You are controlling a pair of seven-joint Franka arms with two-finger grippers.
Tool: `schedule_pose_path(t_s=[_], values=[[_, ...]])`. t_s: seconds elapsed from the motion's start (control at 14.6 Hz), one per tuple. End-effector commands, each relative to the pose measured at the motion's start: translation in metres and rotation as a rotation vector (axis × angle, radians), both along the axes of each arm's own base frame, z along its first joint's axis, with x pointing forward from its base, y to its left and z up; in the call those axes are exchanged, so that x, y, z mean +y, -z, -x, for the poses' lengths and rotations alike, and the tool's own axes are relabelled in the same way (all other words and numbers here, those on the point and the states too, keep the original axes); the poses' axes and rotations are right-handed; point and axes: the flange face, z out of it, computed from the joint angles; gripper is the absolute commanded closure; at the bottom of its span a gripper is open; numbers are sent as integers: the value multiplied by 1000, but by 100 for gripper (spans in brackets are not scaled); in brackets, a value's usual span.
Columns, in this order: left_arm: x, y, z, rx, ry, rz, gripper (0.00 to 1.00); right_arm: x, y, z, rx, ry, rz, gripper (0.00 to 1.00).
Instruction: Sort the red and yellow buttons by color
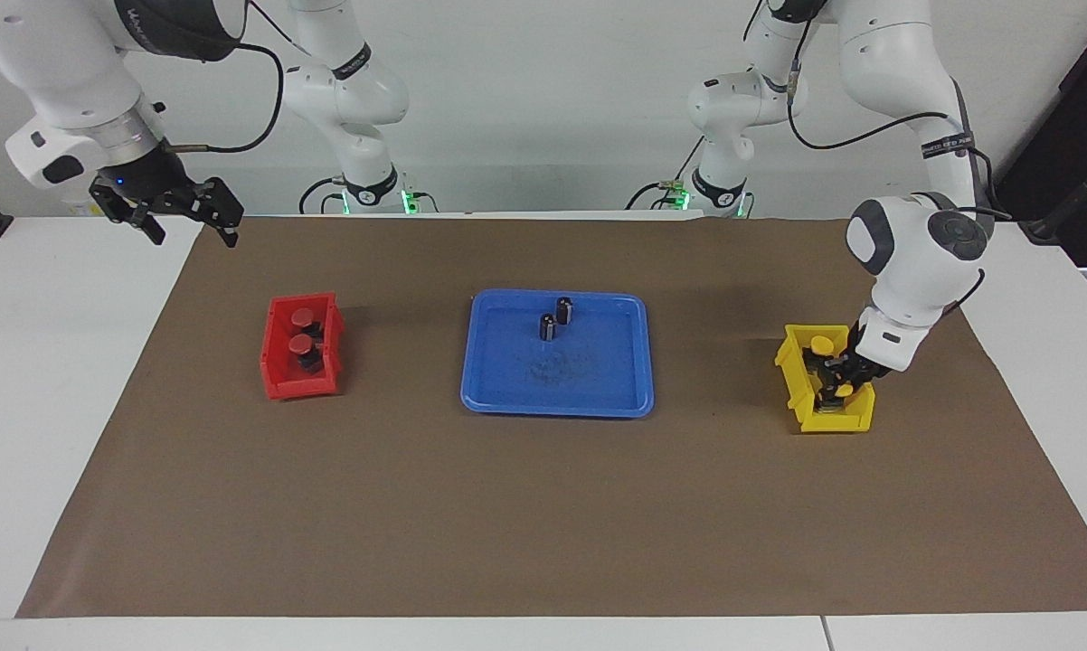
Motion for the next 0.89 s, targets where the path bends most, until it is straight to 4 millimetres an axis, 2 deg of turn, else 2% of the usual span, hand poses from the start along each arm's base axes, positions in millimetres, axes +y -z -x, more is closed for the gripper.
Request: schedule_pose_path(t_s=[0.0, 0.2, 0.27, 0.34, 0.41, 0.61, 0.68, 0.82], values=[[-10, -28, -7, 36, 9, -11, 31, 1, -3, 4, -4, 8, 17, 0], [-8, -69, -11, 94, 18, -19, 31, 4, -3, 3, -4, 2, 17, 0], [-7, -85, -11, 129, 48, -26, 26, 4, -4, 3, -5, 2, 17, 0], [-6, -105, -13, 150, 103, -28, 9, 4, -4, 3, -7, 2, 19, 0], [-4, -124, -8, 193, 152, -27, 0, 5, -4, 2, -7, 0, 16, 0], [-9, -187, 13, 160, 179, -38, 0, 6, -4, 2, -8, 0, 8, 0], [-12, -202, 20, 141, 182, -38, 0, 5, -4, 2, -9, 1, 9, 0], [-19, -221, 33, 146, 191, -41, 0, 6, -4, 2, -9, 0, 9, 0]])
